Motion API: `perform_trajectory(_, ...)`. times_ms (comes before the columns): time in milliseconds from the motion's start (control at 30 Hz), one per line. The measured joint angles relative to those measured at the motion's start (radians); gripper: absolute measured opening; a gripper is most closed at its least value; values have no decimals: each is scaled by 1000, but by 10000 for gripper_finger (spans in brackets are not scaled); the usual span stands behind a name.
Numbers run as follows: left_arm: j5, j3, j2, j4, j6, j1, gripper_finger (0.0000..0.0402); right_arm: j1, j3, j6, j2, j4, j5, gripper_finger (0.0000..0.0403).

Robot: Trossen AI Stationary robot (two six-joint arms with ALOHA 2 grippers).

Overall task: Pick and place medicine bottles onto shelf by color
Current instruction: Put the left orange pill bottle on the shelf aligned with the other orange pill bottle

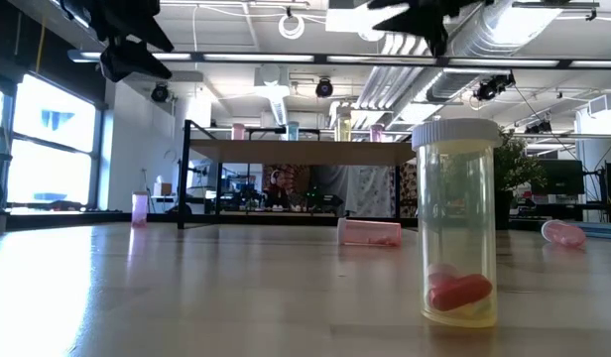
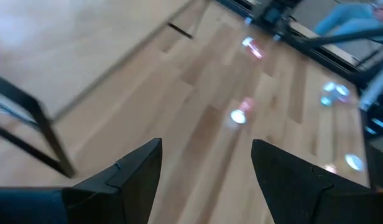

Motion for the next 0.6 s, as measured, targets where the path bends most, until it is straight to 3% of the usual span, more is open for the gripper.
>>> perform_trajectory(200,-32,0,1,13,-29,-104,239,115,249,0,59,-400,128,147)
perform_trajectory(333,-74,0,4,29,-75,-168,239,140,393,33,106,-659,124,147)
perform_trajectory(600,-158,0,24,30,-125,-278,239,132,427,33,194,-818,43,147)
